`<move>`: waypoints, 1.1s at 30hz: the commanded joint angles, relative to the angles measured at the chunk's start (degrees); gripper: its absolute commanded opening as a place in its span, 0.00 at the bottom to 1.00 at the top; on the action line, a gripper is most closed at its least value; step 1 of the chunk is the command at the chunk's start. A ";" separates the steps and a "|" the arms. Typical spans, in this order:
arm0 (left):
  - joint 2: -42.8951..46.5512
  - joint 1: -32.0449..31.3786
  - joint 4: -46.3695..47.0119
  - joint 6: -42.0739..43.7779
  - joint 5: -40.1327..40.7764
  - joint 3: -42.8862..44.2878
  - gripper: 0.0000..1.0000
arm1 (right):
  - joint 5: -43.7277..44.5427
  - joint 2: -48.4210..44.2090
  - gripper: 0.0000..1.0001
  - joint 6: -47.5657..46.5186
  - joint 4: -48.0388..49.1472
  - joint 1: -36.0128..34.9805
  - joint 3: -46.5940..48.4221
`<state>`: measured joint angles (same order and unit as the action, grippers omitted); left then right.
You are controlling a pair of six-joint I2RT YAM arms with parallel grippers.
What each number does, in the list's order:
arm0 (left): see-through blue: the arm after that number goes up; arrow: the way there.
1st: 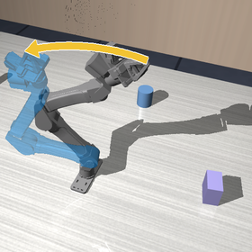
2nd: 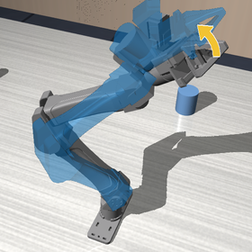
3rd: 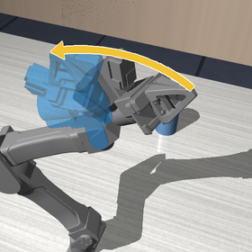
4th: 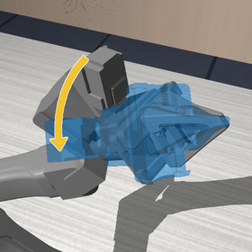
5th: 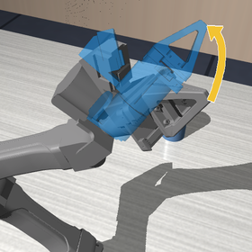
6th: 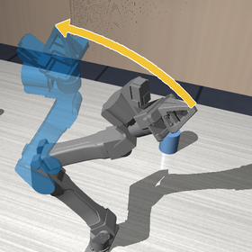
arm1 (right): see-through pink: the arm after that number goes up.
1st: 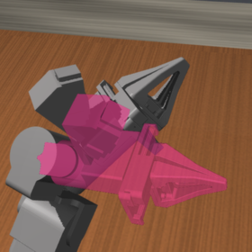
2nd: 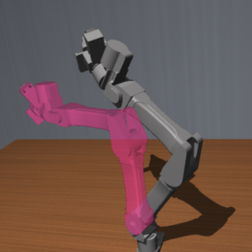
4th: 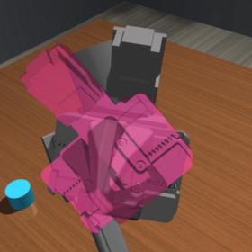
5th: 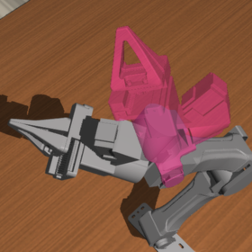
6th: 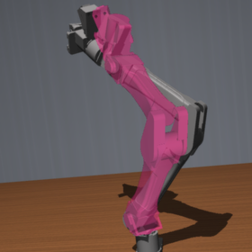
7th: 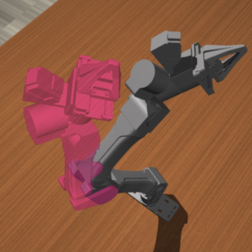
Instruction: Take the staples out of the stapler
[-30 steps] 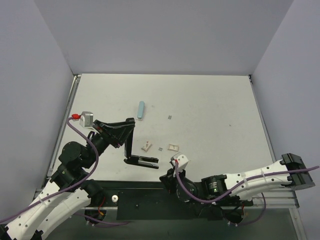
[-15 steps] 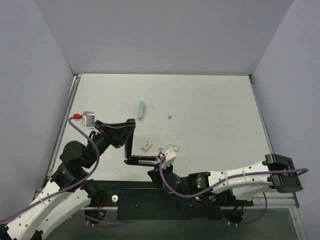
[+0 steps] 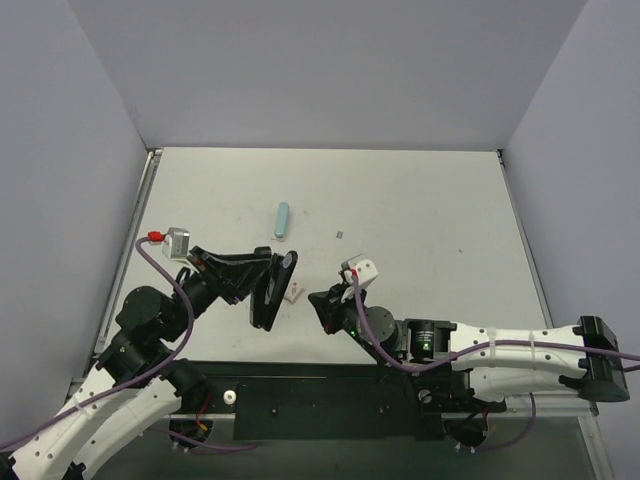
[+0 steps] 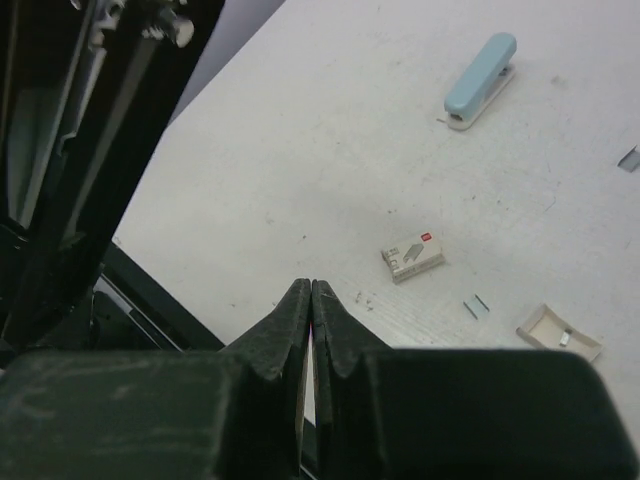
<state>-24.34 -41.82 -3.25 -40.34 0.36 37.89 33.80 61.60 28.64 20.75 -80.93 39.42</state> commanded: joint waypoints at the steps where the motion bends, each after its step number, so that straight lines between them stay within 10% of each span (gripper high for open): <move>1: 0.17 -0.01 5.62 -2.38 -3.08 0.52 0.00 | -1.01 -4.29 0.00 -5.52 -2.19 0.86 2.94; 18: -3.78 -0.10 14.75 -2.29 -21.96 -2.20 0.00 | -31.06 -19.94 0.00 -10.89 -24.70 10.17 5.32; 33: -9.41 -0.71 32.69 -7.04 -35.87 -8.18 0.00 | -48.83 -15.64 0.00 -14.14 -18.76 12.55 6.90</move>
<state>-33.45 -41.93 18.35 -45.04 -32.12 28.47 -11.97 43.75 16.19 -3.97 -68.66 43.83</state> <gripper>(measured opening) 0.423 0.001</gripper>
